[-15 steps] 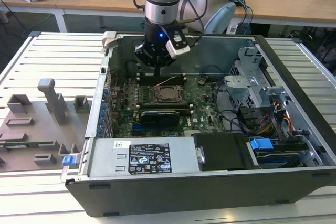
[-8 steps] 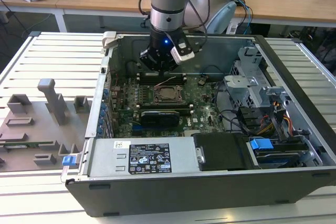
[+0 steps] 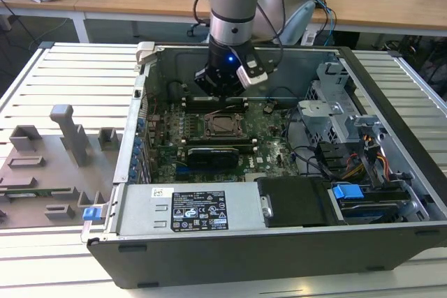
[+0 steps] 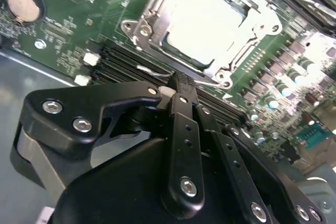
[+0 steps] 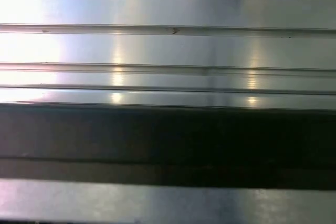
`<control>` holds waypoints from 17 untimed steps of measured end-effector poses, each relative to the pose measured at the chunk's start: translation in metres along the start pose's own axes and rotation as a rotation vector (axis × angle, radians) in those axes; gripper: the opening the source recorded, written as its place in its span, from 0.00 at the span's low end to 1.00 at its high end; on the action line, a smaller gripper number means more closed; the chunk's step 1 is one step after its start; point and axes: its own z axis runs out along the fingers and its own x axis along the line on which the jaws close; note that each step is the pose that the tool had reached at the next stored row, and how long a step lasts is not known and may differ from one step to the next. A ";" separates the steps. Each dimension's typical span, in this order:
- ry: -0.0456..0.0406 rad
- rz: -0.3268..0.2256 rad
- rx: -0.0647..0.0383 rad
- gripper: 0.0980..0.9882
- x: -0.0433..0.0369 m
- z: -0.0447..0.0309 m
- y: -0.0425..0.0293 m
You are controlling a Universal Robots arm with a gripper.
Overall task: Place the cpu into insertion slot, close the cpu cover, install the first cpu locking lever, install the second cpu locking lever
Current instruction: 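Install the first cpu locking lever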
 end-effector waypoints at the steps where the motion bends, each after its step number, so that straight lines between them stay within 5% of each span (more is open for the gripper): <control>1: 0.0005 0.000 0.000 0.01 -0.0033 0.0007 -0.0001; 17: 0.0042 0.000 0.001 0.01 -0.0185 0.0166 -0.0066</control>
